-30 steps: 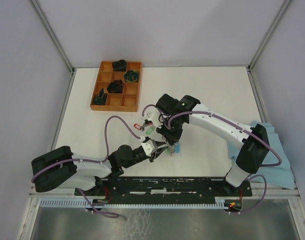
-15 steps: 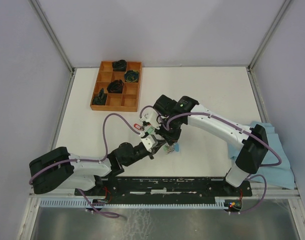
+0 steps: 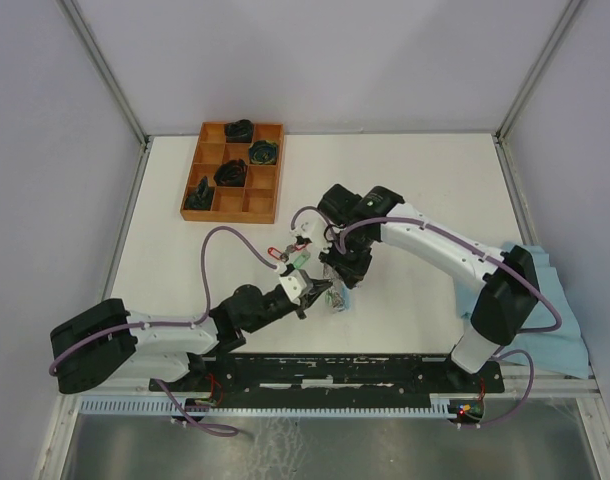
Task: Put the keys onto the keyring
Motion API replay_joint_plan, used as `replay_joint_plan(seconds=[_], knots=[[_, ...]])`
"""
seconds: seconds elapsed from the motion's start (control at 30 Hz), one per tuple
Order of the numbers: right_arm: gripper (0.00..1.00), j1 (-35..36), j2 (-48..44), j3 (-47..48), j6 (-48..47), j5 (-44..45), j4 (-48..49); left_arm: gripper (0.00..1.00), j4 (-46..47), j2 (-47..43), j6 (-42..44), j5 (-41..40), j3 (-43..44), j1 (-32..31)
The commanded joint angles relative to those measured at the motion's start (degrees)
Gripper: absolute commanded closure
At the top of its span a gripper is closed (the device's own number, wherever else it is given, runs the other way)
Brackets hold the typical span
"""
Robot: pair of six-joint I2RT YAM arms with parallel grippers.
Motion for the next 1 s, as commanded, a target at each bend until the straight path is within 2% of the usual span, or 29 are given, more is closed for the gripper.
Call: replay_joint_plan(seconds=[0.0,0.37,0.7,0.97], knots=[[0.99,-1.30,0.45,0.24,-0.28,0.43,-0.92,0.97,2.13,-1.68,3.39,2.86,-0.28,0.22],[0.99,0.32,6.12,2.68,0.63,-2.88,-0.36,0.97,5.44,1.22,7.30,8.95,3.01,0.23],[0.99,-2.41,3.84,3.02,-0.77,-0.61,-1.06,0.97,4.86,0.50,7.25,1.87,-0.47,0.27],[0.99,-5.50,2.18,4.32,-0.75,2.37,-1.21,0.56,3.58,1.68,3.25,-2.75,-1.49,0.31]])
